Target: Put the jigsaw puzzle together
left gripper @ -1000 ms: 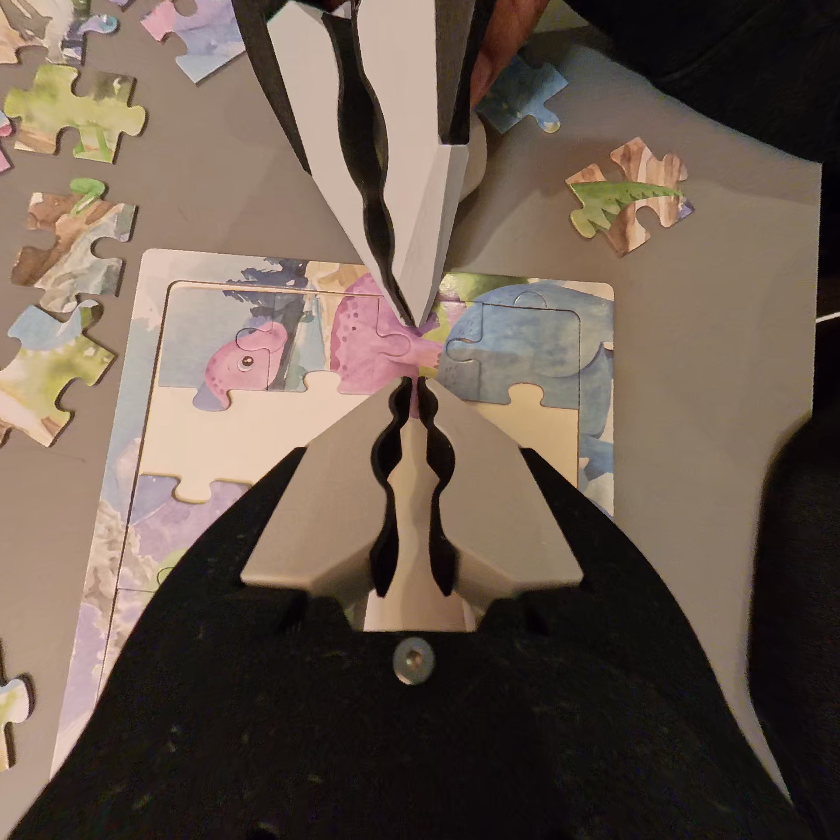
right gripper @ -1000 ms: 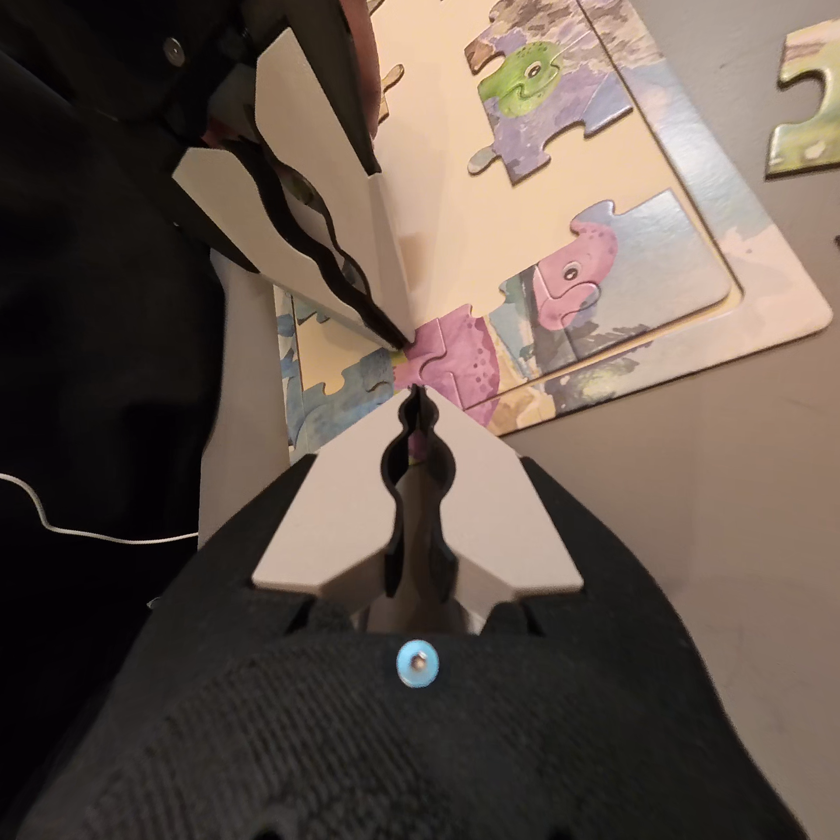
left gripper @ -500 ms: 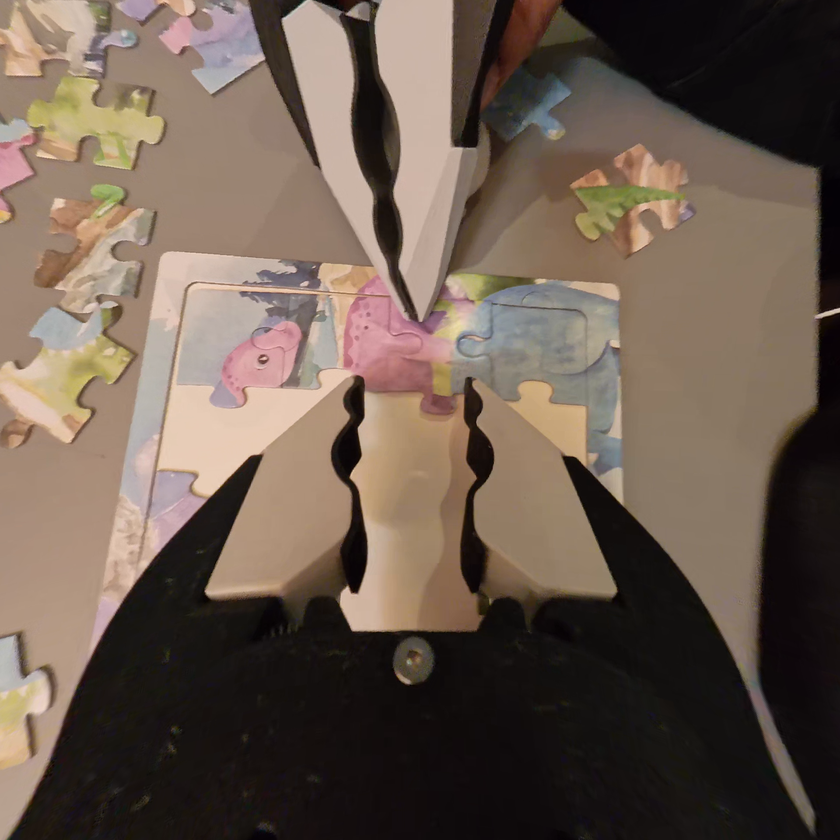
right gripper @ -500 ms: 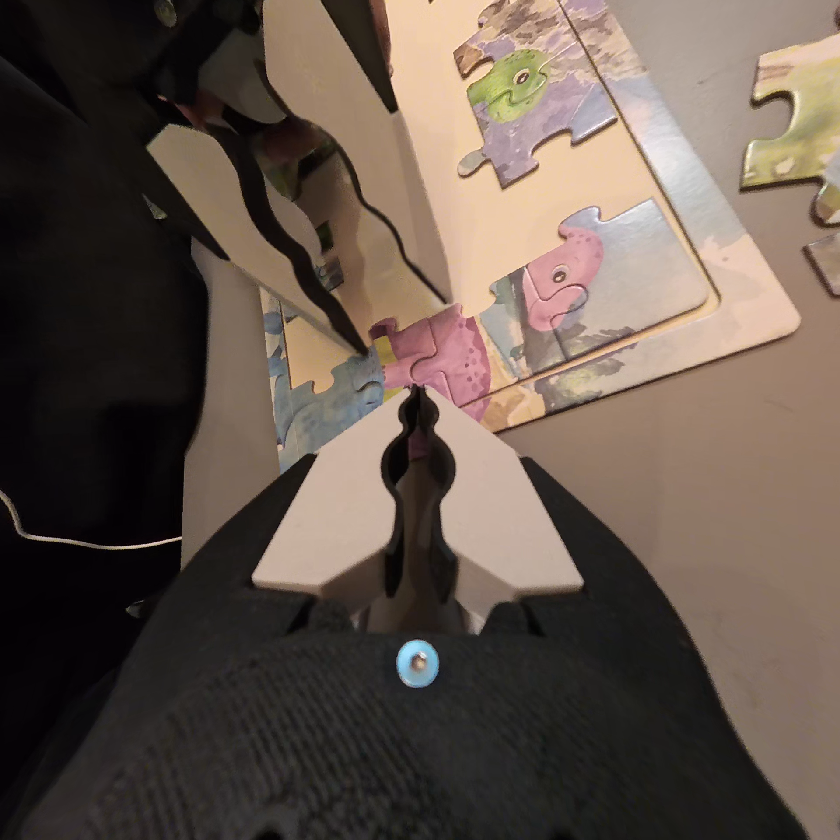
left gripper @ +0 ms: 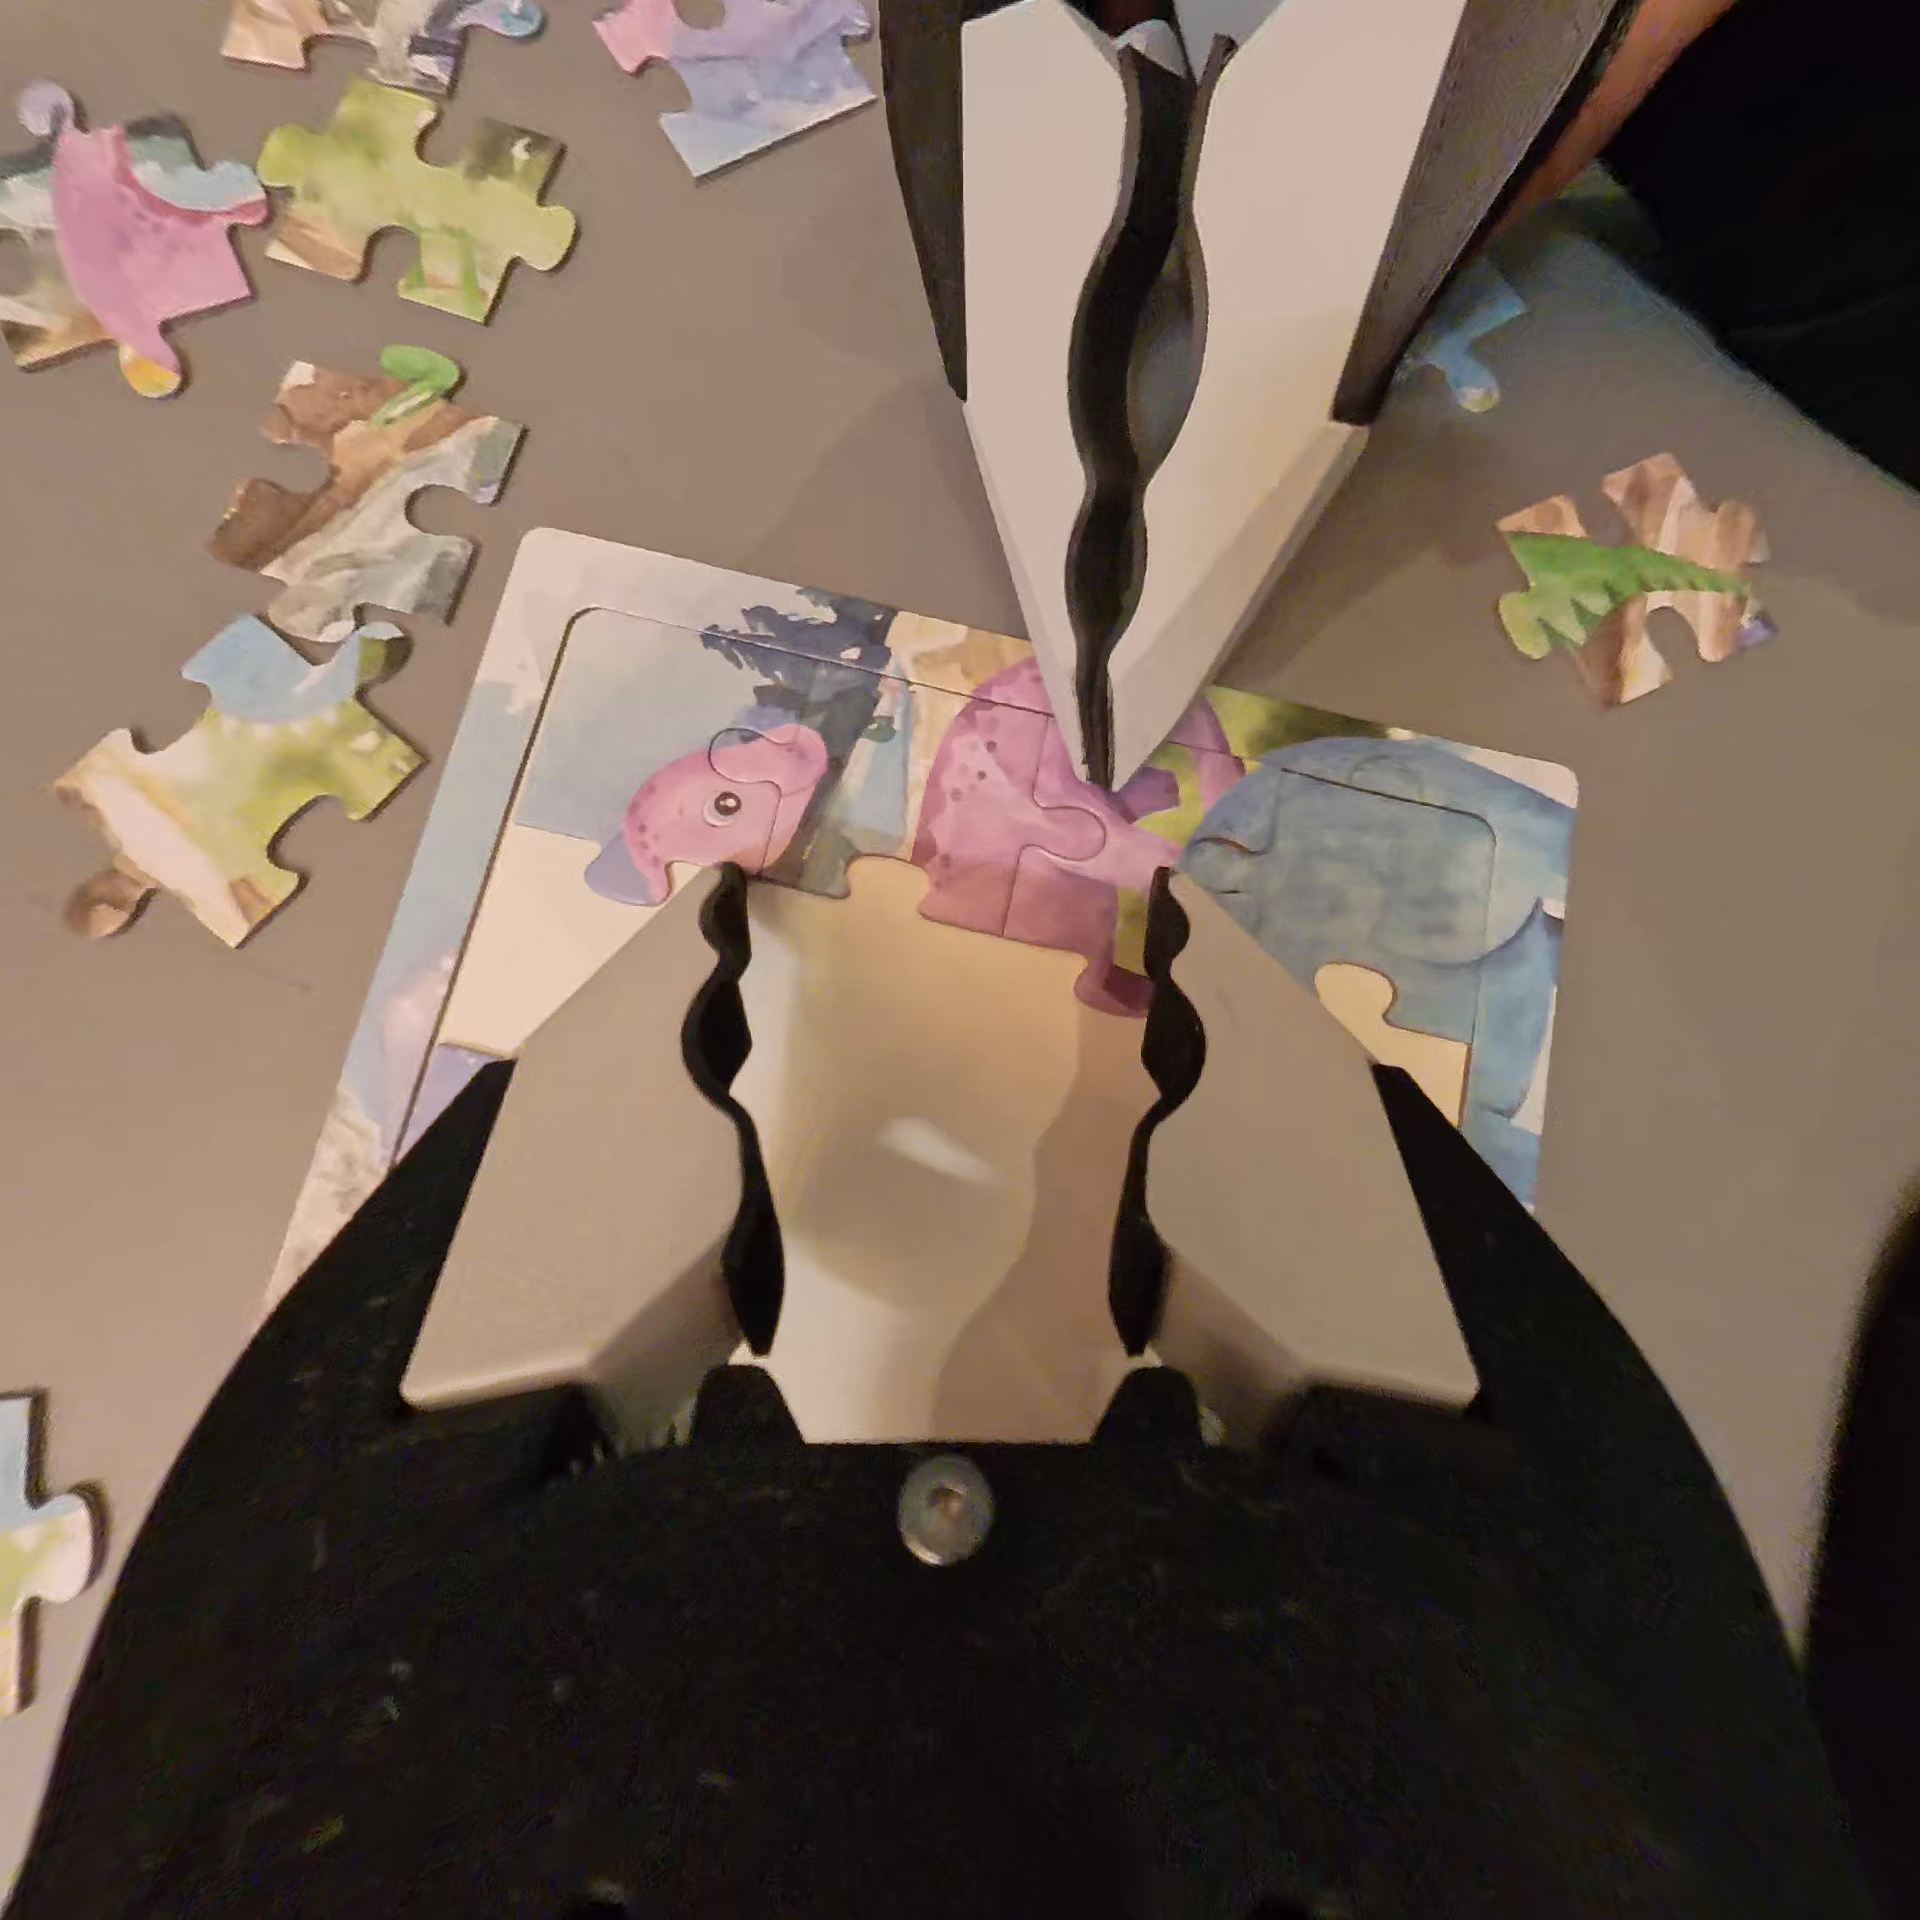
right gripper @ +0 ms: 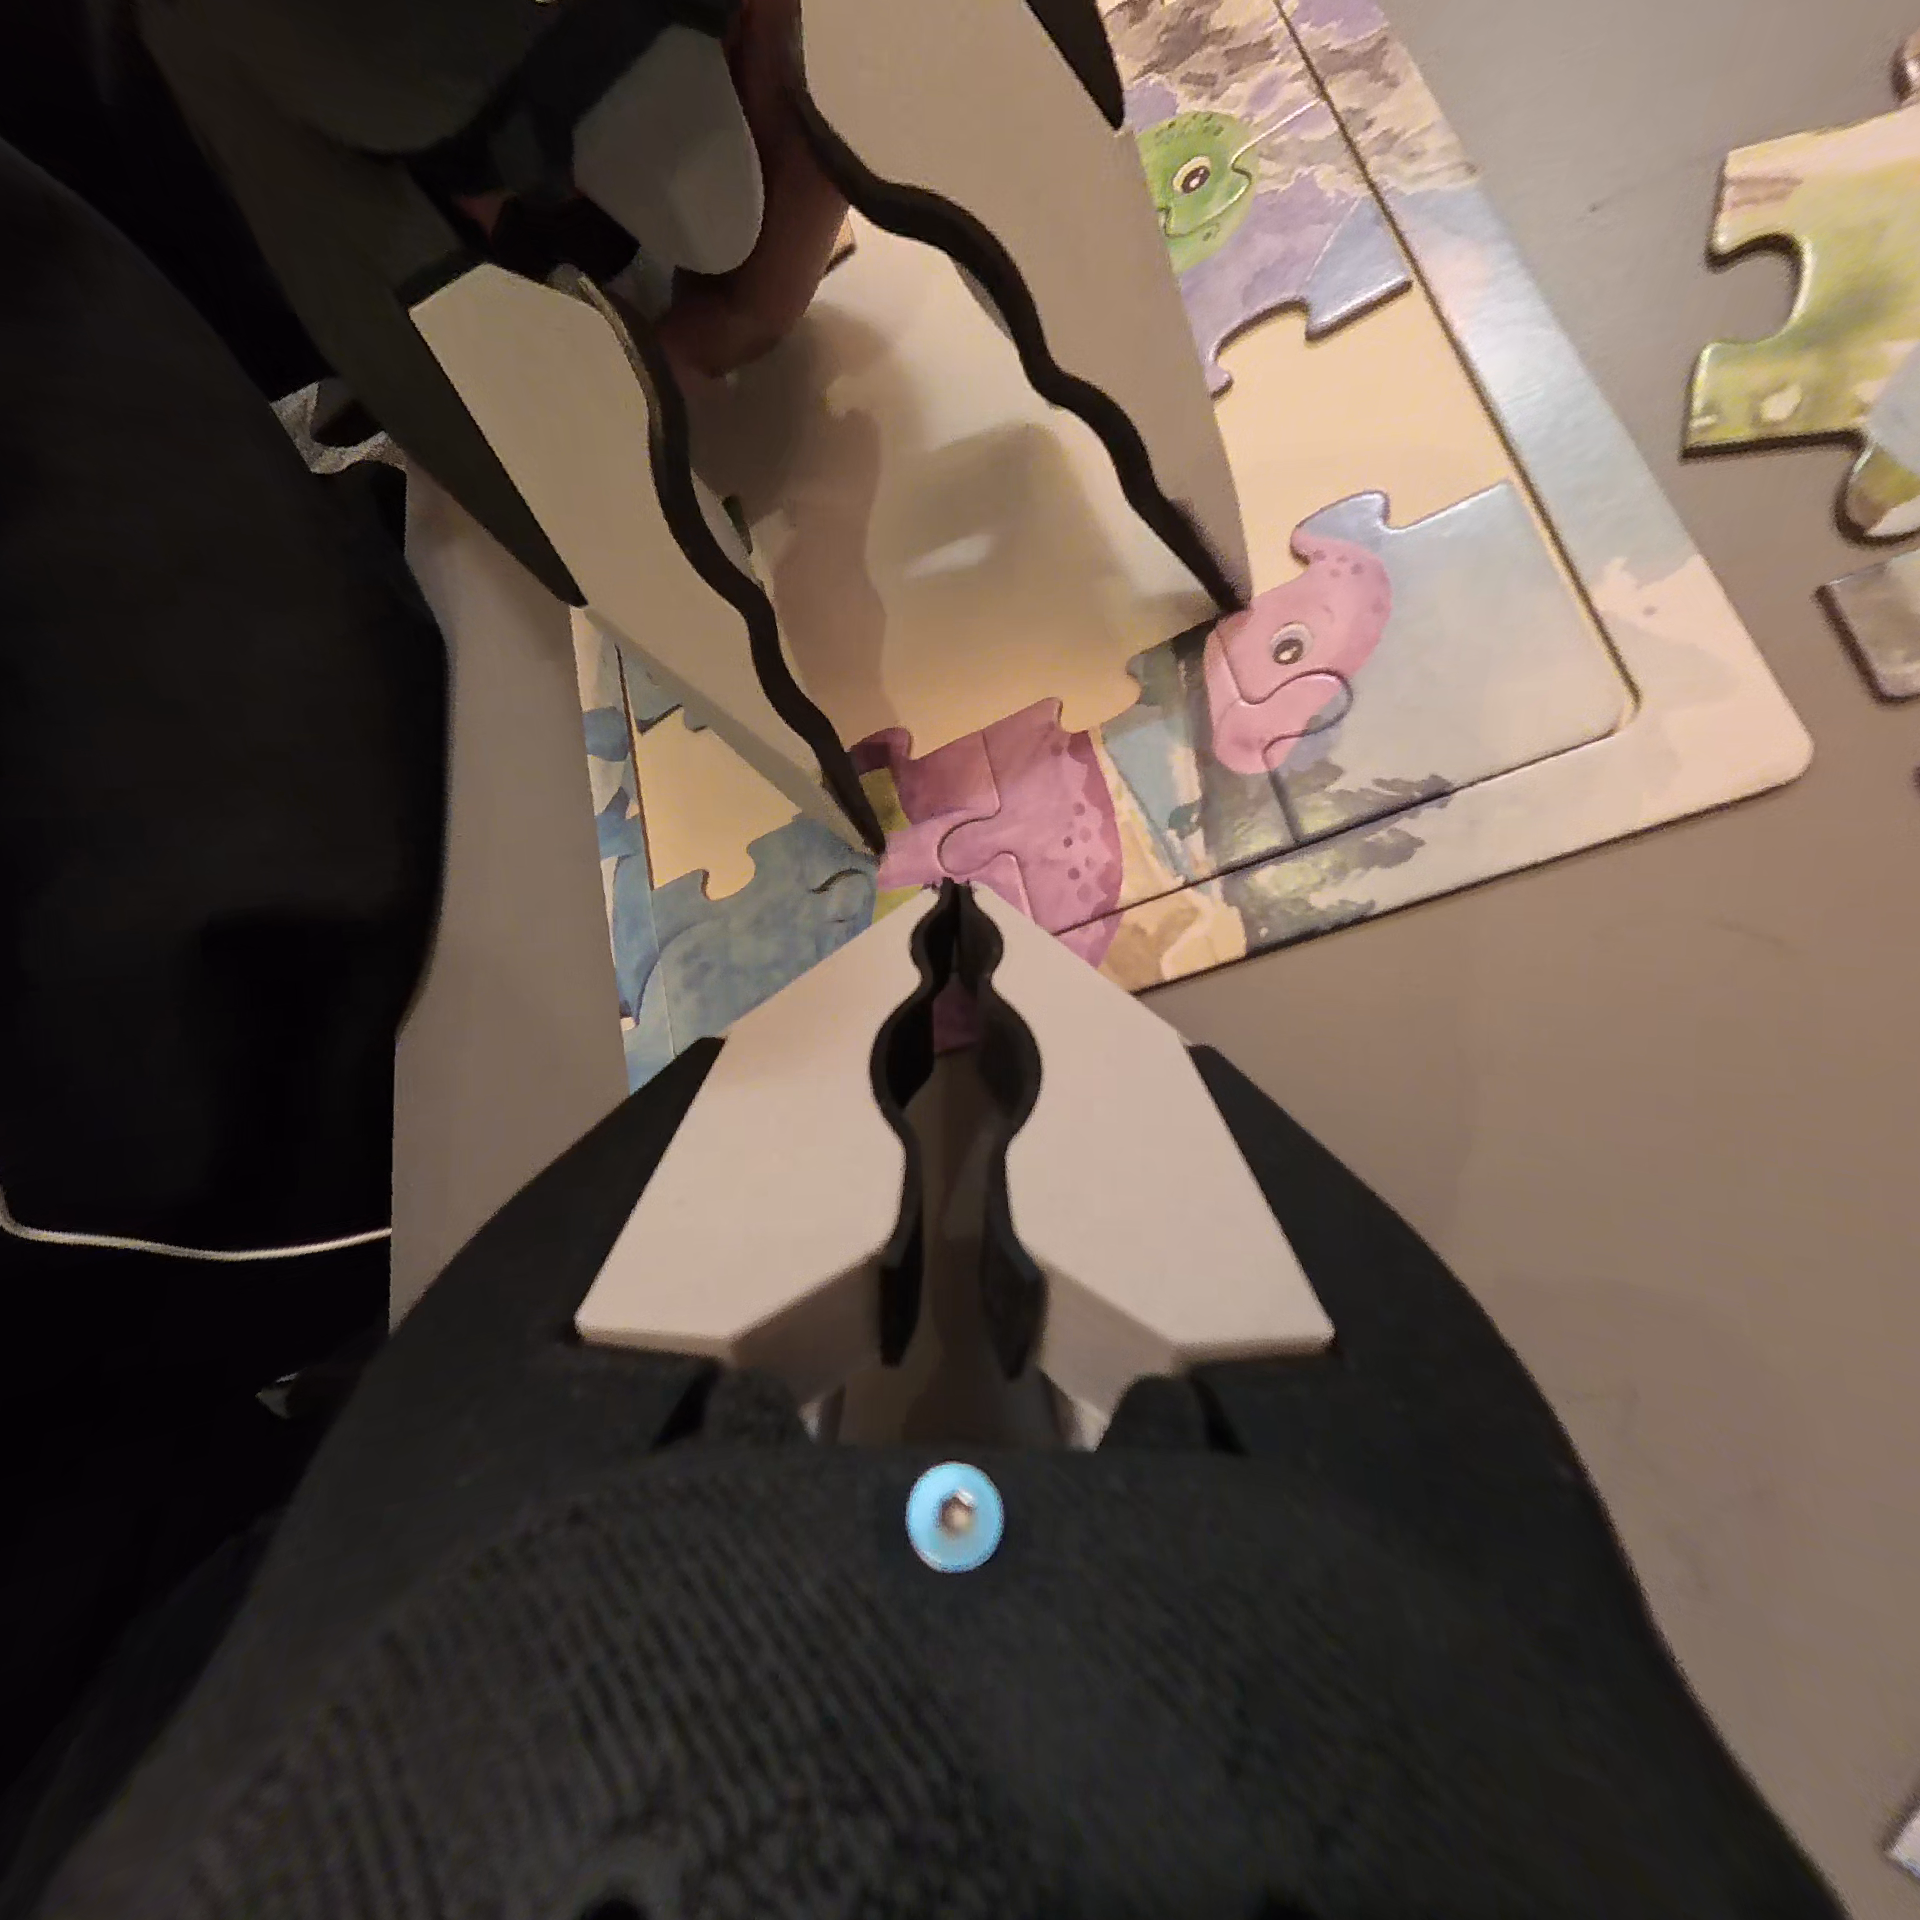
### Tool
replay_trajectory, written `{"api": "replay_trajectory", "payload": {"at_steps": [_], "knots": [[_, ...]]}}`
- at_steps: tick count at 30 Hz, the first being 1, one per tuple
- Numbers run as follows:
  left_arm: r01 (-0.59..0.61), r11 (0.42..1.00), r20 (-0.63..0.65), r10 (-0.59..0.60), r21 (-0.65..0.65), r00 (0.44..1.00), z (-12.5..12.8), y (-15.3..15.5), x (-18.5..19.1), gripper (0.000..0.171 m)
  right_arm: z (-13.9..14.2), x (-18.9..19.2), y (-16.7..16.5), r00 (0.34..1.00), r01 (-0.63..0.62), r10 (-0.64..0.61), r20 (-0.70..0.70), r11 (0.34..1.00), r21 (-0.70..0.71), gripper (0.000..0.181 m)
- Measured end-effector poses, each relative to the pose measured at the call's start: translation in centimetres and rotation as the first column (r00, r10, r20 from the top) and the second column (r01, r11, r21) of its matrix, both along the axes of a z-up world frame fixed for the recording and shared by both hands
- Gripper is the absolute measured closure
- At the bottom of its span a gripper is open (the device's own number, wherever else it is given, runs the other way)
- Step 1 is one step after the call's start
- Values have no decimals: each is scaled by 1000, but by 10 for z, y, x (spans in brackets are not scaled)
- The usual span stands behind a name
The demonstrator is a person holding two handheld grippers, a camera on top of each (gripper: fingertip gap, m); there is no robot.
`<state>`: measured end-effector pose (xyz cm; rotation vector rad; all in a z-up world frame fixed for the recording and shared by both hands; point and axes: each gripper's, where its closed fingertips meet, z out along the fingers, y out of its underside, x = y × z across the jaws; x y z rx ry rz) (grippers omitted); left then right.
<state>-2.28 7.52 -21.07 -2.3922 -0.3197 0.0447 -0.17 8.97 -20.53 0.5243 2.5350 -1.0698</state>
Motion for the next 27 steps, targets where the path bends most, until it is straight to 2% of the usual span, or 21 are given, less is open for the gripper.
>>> {"api": "replay_trajectory", "payload": {"at_steps": [5, 12, 16, 22, 27], "knots": [[12, 1000, -24, -11, 9, 1000, 4, -2, 1, 96, 0, -2, 1, 1000, 8, -8, -11, 1000, 4, 181], [129, 992, -120, -128, -2, 984, 9, 4, 20, 98, 0, -3, 1, 1000, 15, -15, -19, 1000, 7, 181], [141, 989, -177, -145, -33, 973, 6, 6, 21, 97, 0, -4, 1, 1000, 16, -16, -20, 1000, 9, 181], [130, 991, -145, -133, -27, 980, 4, 4, 19, 97, 0, -4, 1, 999, 17, -17, -31, 1000, 12, 181], [147, 989, -127, -148, -17, 981, 3, 6, 24, 105, 0, -4, 2, 999, 17, -17, -34, 1000, 15, 181]]}}
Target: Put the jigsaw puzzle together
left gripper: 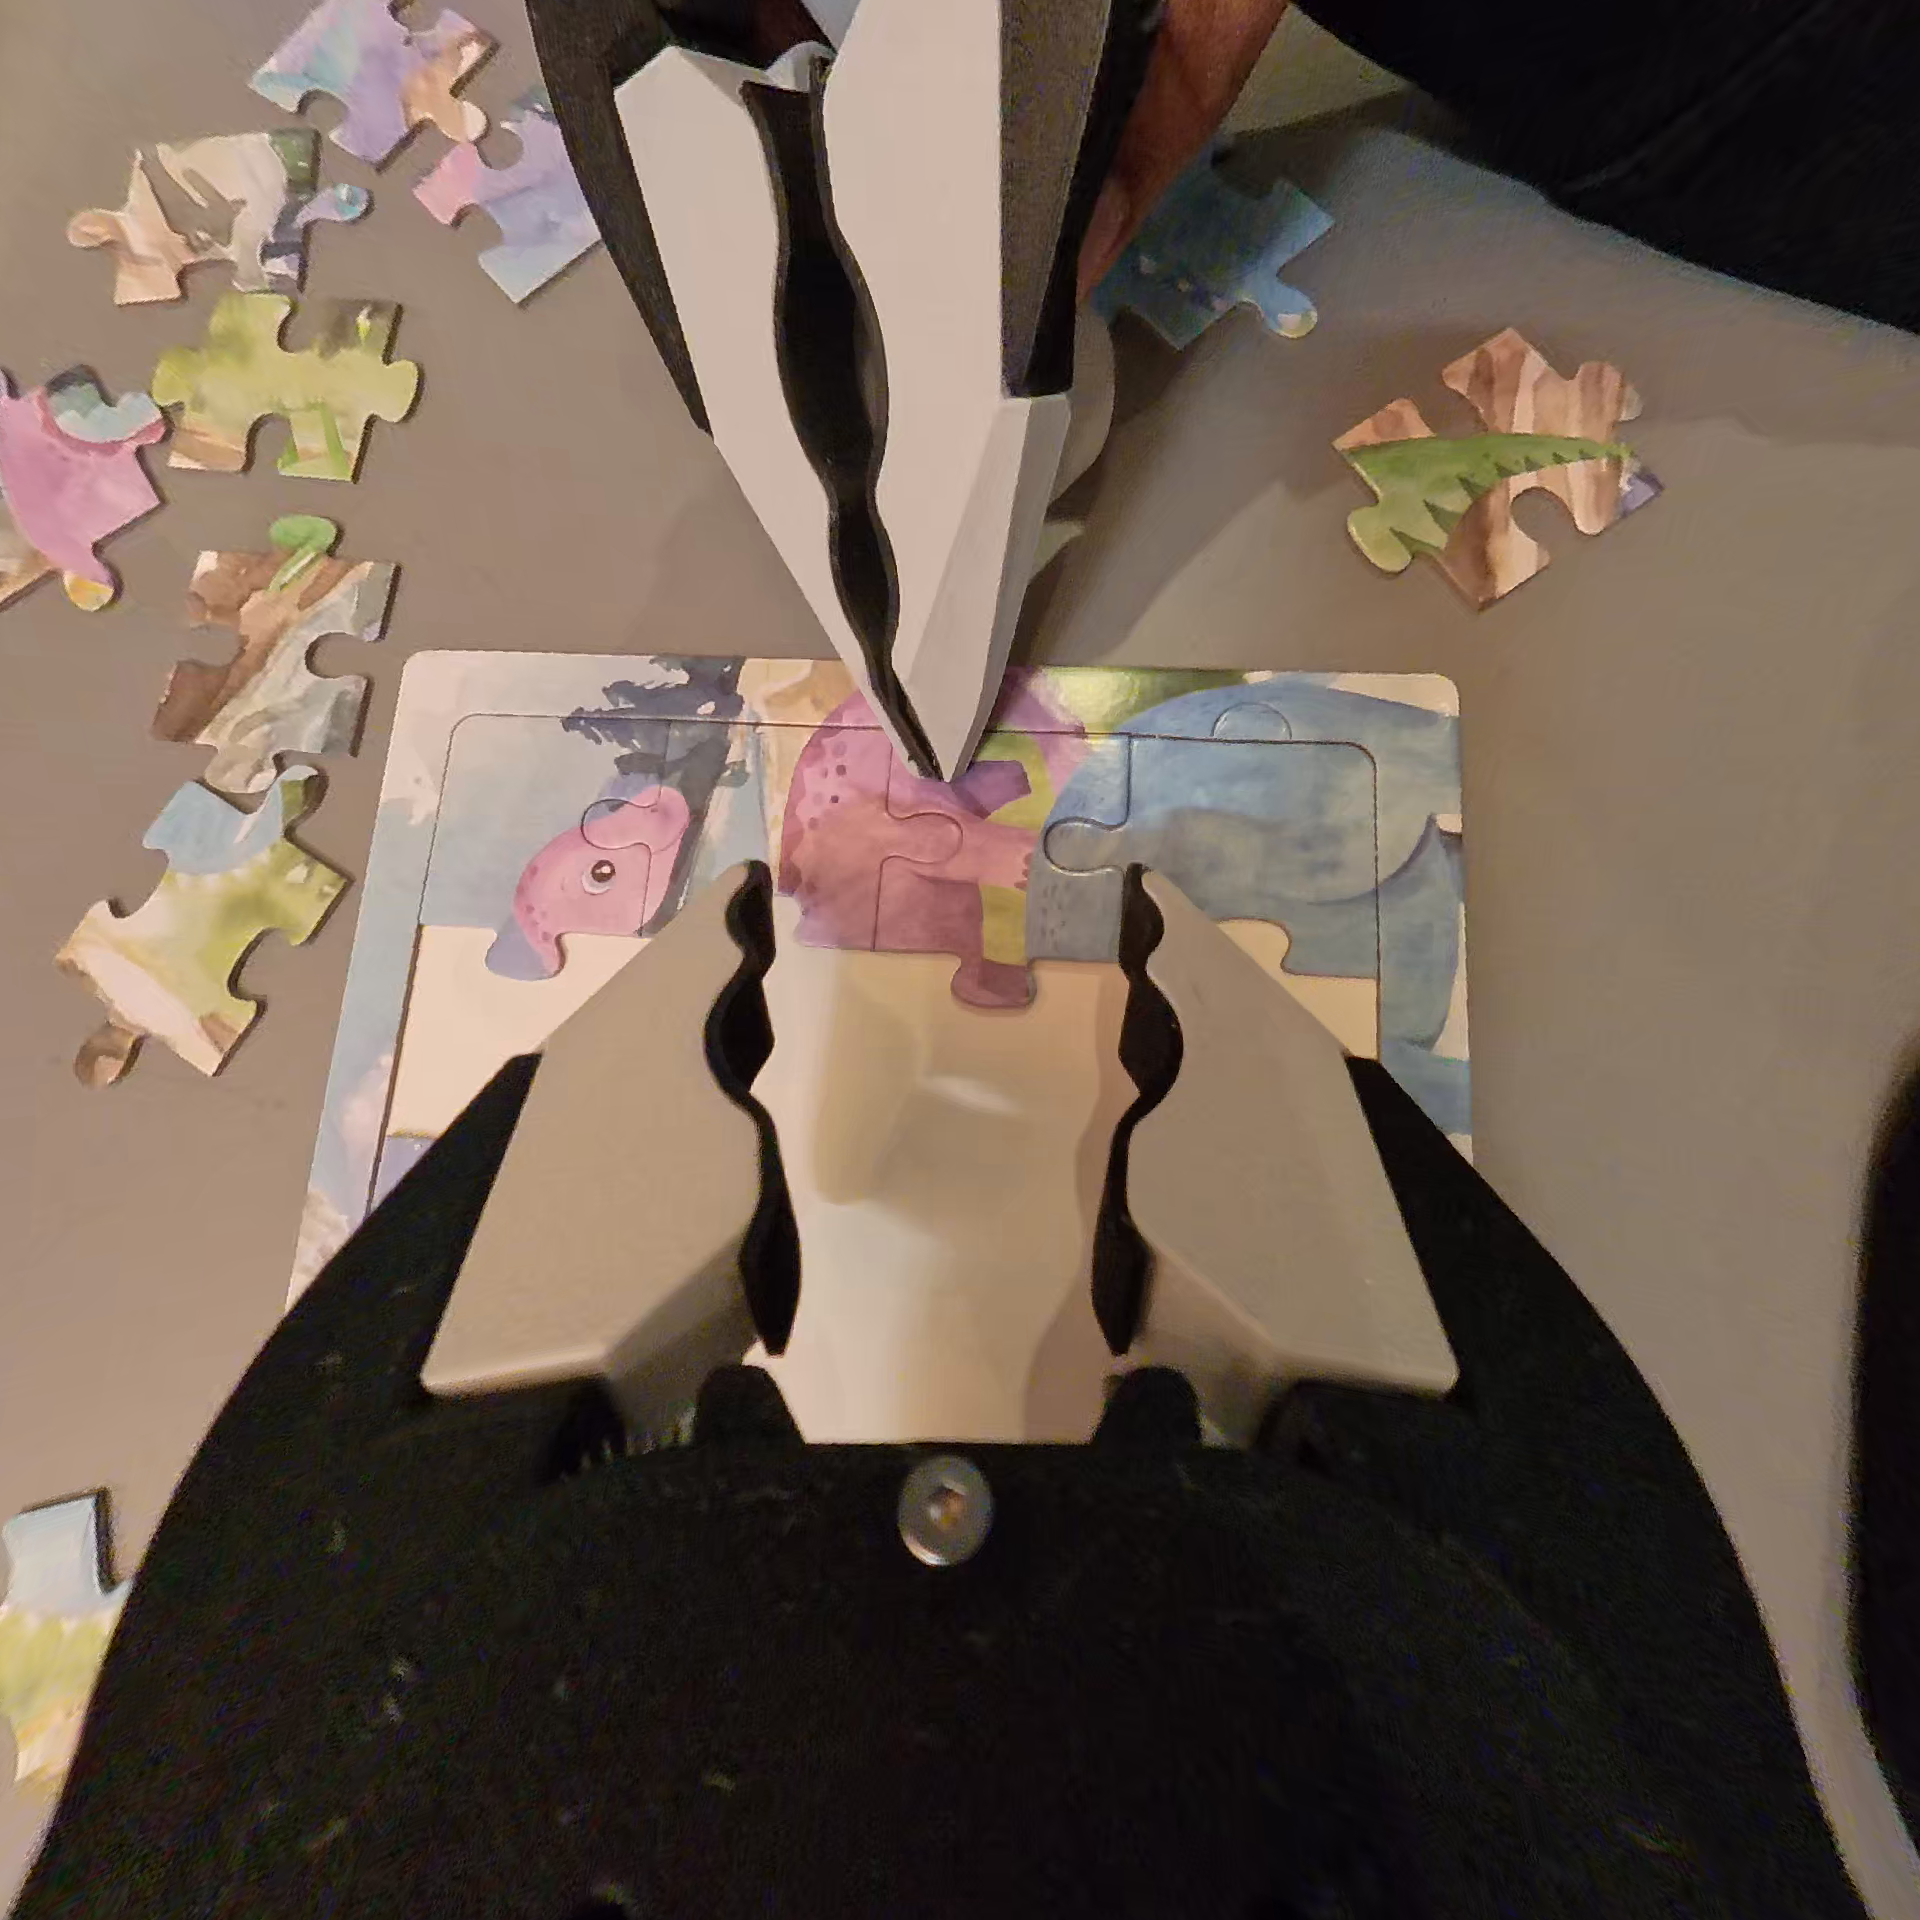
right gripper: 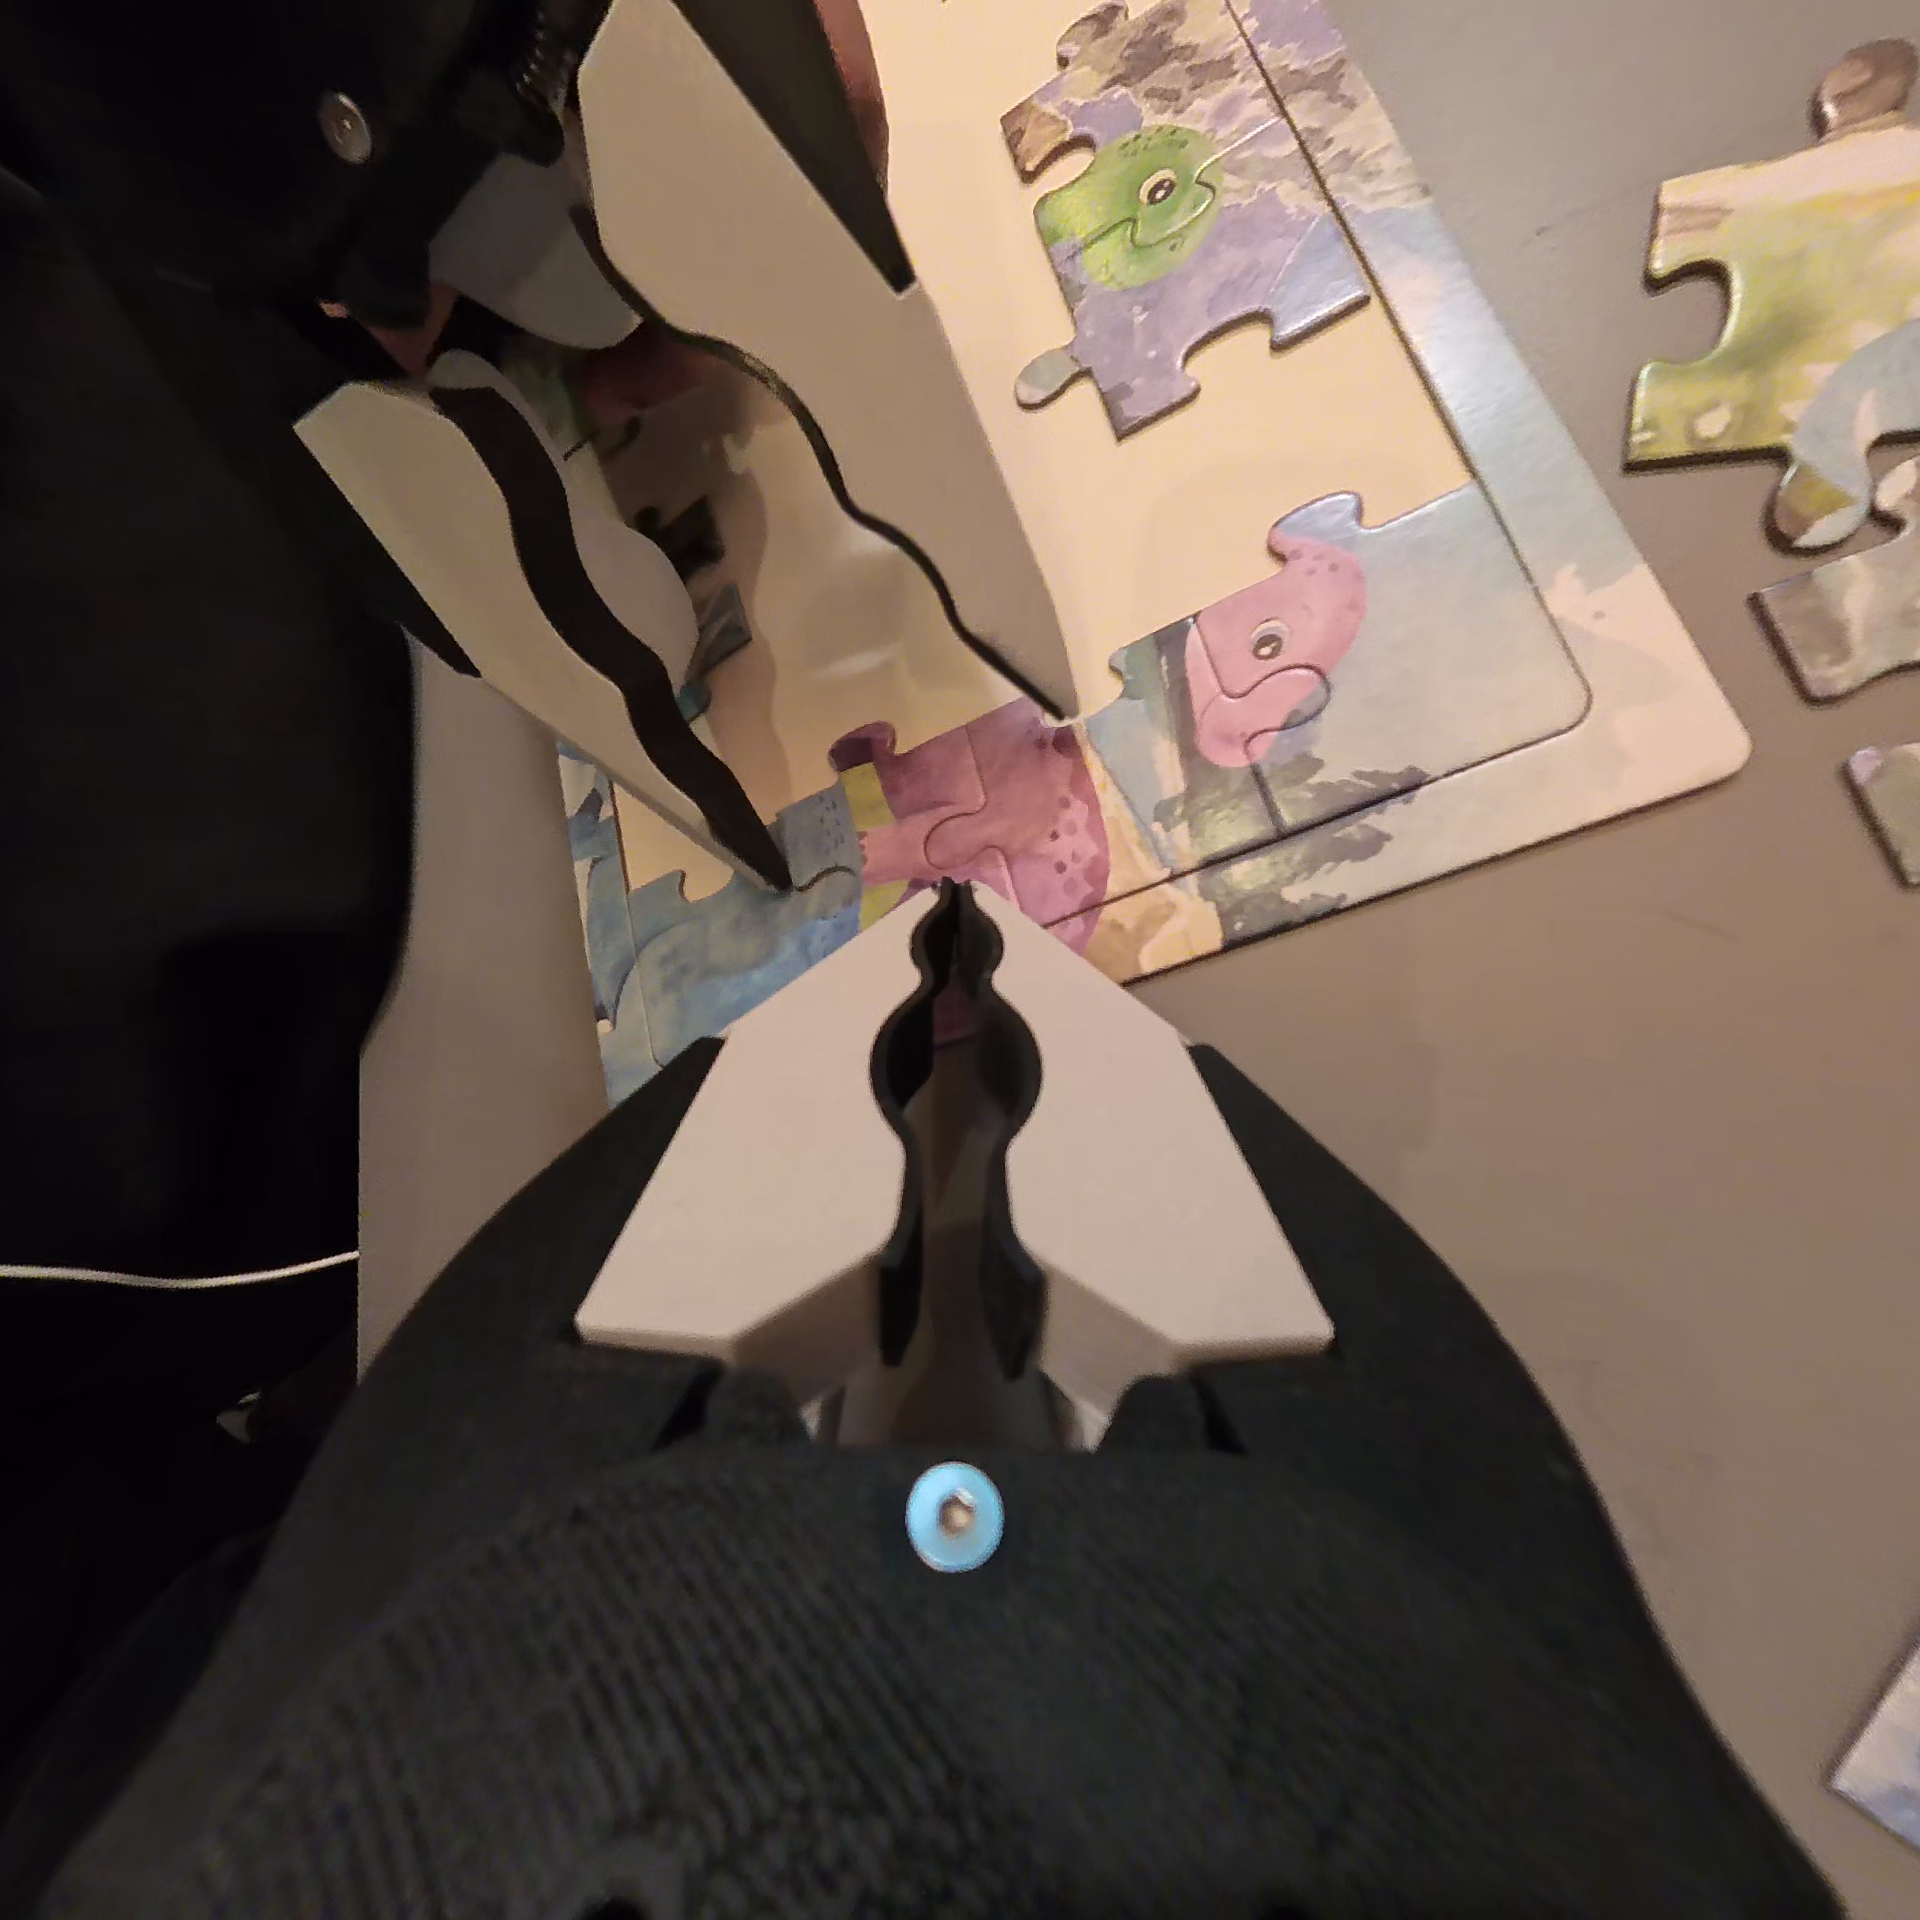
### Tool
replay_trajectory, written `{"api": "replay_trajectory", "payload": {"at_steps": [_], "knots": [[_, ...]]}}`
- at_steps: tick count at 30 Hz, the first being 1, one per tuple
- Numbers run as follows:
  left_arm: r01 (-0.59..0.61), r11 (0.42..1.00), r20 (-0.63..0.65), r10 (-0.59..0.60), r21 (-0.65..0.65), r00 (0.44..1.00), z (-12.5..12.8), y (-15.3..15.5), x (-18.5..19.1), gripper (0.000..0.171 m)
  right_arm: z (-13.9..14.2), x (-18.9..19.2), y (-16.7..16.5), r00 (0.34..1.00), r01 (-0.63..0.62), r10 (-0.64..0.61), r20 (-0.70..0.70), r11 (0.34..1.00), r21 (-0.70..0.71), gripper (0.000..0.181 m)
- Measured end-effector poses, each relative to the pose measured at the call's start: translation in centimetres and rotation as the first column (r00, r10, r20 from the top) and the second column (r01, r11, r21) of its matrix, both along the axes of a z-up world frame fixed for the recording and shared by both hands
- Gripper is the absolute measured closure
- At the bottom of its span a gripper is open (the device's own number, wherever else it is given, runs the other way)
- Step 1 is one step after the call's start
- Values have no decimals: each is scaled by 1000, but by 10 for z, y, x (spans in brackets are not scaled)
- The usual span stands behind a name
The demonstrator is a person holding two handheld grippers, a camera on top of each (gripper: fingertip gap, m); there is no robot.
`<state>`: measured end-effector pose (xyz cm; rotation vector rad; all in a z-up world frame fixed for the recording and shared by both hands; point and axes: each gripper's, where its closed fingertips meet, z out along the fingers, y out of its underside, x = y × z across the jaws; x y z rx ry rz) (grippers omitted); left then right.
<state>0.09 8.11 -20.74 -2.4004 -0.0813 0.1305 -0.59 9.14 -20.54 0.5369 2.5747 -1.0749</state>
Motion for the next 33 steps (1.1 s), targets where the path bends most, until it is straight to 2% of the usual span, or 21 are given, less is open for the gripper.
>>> {"api": "replay_trajectory", "payload": {"at_steps": [7, 13, 23, 26, 29, 33], "knots": [[-3, 1000, 0, 3, 2, 1000, -1, 1, 0, 105, 0, 2, 0, 1000, -9, 9, -2, 1000, 0, 181], [-5, 1000, 11, 5, -3, 1000, -2, -1, -1, 104, 11, 18, -6, 995, -87, 89, 36, 994, -71, 181], [-1, 1000, -9, 1, -9, 1000, -1, -2, -1, 103, 0, 20, -3, 994, -109, 109, 13, 994, -10, 181], [14, 1000, -46, -13, 16, 999, 8, -2, -2, 115, 0, 20, -3, 994, -111, 111, 7, 994, -9, 181], [41, 997, -8, -41, 67, 999, 19, -1, 5, 130, 0, 20, -3, 994, -113, 113, 5, 994, -8, 181], [60, 998, 49, -59, -5, 997, 2, -5, 11, 137, 0, 20, -4, 994, -112, 113, 6, 994, -8, 181]]}}
